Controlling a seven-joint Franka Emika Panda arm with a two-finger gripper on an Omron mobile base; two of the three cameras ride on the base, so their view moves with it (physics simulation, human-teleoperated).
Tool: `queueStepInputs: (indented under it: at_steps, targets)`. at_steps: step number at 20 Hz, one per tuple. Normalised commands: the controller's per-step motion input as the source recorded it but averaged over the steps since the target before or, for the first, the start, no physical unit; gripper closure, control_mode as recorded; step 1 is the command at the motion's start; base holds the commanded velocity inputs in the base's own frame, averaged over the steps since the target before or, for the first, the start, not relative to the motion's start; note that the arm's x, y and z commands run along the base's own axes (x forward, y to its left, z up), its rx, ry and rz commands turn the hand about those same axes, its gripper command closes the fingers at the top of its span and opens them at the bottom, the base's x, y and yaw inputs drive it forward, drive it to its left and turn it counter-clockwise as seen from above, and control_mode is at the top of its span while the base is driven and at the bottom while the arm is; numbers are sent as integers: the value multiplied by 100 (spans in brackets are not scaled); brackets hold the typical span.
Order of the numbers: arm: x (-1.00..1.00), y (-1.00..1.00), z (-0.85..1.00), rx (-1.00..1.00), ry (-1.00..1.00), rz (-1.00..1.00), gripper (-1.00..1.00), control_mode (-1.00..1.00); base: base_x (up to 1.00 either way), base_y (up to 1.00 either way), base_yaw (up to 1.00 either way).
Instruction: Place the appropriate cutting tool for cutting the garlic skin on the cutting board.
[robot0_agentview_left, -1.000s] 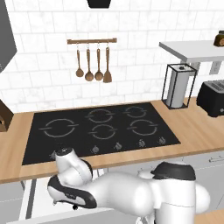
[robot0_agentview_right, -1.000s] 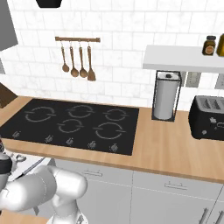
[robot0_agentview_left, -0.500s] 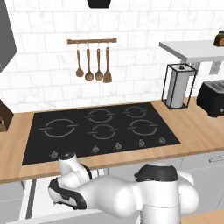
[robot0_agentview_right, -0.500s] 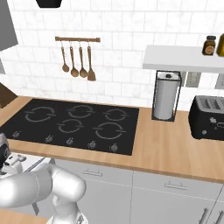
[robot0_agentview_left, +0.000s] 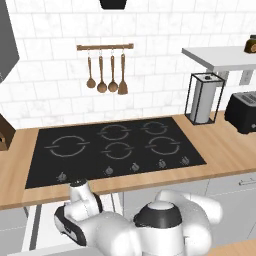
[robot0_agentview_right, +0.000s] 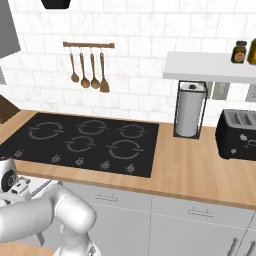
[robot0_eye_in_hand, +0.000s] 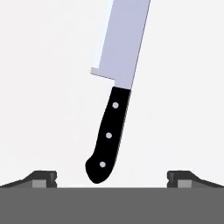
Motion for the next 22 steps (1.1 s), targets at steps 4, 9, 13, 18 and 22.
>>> queueStepInputs:
  at_steps: [4, 9, 13, 18, 22]
  targets:
    - [13, 17, -24, 0, 0, 0, -100, -100, 0, 0, 0]
    - [11, 11, -24, 0, 0, 0, -100, -100, 0, 0, 0]
    - [0, -3, -56, 0, 0, 0, 100, -100, 0, 0, 0]
    - [-4, -11, -42, 6, -1, 0, 100, -100, 0, 0, 0]
    - [-7, 0, -8, 1, 0, -10, 100, -100, 0, 0, 0]
